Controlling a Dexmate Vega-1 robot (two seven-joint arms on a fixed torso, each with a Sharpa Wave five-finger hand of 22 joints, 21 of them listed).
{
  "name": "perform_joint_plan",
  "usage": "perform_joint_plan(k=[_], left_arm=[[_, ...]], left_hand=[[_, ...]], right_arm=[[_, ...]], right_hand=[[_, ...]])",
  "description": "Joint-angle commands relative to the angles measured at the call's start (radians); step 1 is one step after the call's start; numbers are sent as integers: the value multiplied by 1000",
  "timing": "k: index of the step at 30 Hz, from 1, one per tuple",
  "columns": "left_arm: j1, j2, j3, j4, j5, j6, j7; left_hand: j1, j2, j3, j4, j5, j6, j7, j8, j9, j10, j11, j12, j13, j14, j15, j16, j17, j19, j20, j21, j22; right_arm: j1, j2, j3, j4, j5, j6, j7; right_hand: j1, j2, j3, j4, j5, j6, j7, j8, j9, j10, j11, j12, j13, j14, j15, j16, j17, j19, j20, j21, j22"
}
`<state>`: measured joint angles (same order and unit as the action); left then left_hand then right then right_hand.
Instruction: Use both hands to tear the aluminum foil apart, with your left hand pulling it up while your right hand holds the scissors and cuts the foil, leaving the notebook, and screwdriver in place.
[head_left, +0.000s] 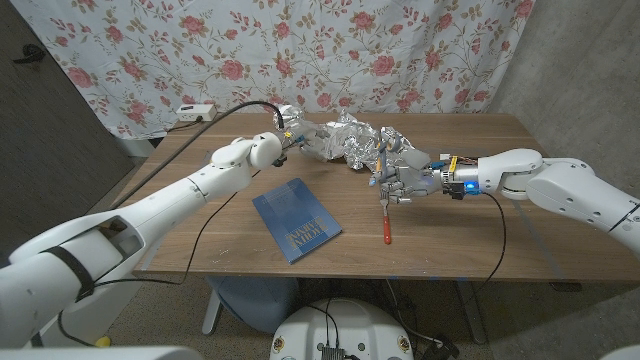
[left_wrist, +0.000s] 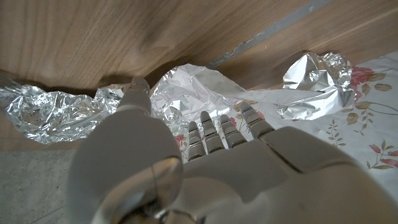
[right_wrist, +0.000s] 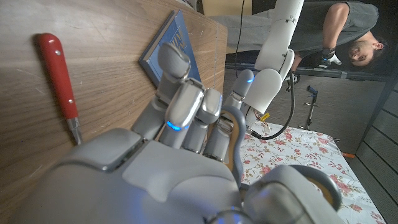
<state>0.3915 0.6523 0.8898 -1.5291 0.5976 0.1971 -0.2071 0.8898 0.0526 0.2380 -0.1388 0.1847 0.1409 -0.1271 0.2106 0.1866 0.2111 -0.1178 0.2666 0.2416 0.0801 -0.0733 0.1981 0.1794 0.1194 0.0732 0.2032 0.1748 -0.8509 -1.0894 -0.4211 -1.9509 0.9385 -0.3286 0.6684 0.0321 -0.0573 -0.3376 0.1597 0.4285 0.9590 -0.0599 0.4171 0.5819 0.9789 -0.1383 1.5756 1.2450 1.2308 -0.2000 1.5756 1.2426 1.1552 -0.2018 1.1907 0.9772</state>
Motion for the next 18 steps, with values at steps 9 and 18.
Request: perform_joint_plan(k=[9, 18], left_arm=[[-22, -40, 68, 42, 174, 76, 20], [-30, -63, 92, 69, 230, 105, 45]], left_hand=[[-25, 2, -11, 4, -3, 42, 1, 7, 3, 40, -6, 15, 1, 52, -18, 18, 6, 23, -2, 6, 4], [-20, 10, -7, -3, -1, 79, 13, 11, 4, 67, -7, 21, 3, 108, -36, 27, 7, 83, -13, 21, 5]], right_arm=[[14, 12, -7, 8, -4, -1, 6], [20, 19, -12, 10, -8, -2, 5]], right_hand=[[8, 13, -1, -6, -4, 8, 168, -8, 4, 31, -29, 4, 0, -13, -10, 5, 4, 11, -1, -8, -4], [10, 16, 0, -7, -6, 10, 168, -9, 4, 31, -29, 4, 0, -13, -10, 5, 4, 12, -1, -8, -1]])
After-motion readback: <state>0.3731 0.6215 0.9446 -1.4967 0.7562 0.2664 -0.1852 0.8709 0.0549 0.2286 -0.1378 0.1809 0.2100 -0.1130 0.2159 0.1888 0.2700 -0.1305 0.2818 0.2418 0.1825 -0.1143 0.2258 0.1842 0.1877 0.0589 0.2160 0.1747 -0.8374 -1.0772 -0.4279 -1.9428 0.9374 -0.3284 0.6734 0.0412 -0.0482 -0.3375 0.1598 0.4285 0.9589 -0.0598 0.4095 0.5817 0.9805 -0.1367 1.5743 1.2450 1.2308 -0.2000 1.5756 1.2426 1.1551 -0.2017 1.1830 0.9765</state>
